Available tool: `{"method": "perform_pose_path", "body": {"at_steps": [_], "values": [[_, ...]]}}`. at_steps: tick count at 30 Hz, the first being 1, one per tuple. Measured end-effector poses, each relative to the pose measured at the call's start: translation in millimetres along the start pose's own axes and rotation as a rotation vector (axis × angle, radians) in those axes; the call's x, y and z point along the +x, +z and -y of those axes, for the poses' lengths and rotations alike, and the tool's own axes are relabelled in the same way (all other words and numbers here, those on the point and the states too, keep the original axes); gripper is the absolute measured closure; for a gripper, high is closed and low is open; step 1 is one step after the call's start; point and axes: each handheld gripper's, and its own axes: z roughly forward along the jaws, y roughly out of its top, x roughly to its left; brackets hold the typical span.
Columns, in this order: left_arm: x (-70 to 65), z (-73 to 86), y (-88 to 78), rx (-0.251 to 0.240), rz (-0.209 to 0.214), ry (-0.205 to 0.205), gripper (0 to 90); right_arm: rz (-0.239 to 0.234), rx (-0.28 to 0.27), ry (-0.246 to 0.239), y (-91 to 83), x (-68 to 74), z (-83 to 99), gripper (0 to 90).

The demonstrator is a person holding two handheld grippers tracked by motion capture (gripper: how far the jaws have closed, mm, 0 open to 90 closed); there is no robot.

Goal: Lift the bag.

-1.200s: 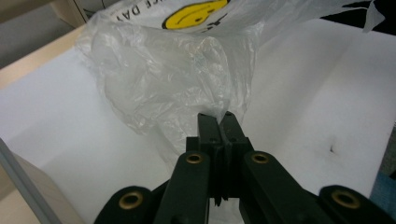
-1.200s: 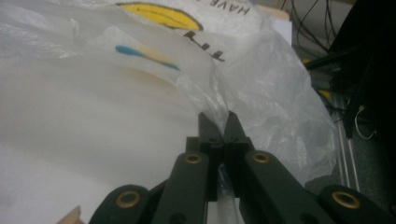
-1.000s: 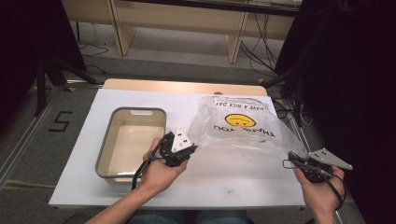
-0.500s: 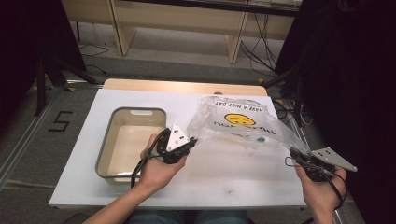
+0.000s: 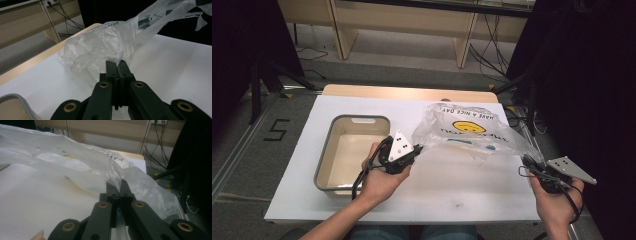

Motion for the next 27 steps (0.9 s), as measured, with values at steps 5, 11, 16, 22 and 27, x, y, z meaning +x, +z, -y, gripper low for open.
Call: {"method": "perform_pose_path", "body": {"at_steps": [5,11,16,22,27], "values": [[0.2,-6.8,-5.5,-0.033,-0.003,0.004,89.7,0.005,-0.035,-0.004,-2.0,1.2,-7.1,90.0],[1.9,-16.6,-13.9,-0.068,-0.011,0.009,89.7,0.003,-0.057,-0.008,-4.6,2.6,-17.3,90.0],[1.2,-24.2,-20.3,-0.095,-0.01,0.014,89.7,0.004,-0.076,-0.013,-8.0,3.2,-23.9,90.0],[1.2,-34.3,-28.1,-0.132,-0.012,0.017,89.7,0.008,-0.107,-0.008,-13.7,3.5,-29.9,90.0],[3.4,-41.8,-34.7,-0.16,-0.022,0.014,89.7,0.01,-0.138,-0.013,-19.1,4.4,-37.5,90.0]]}}
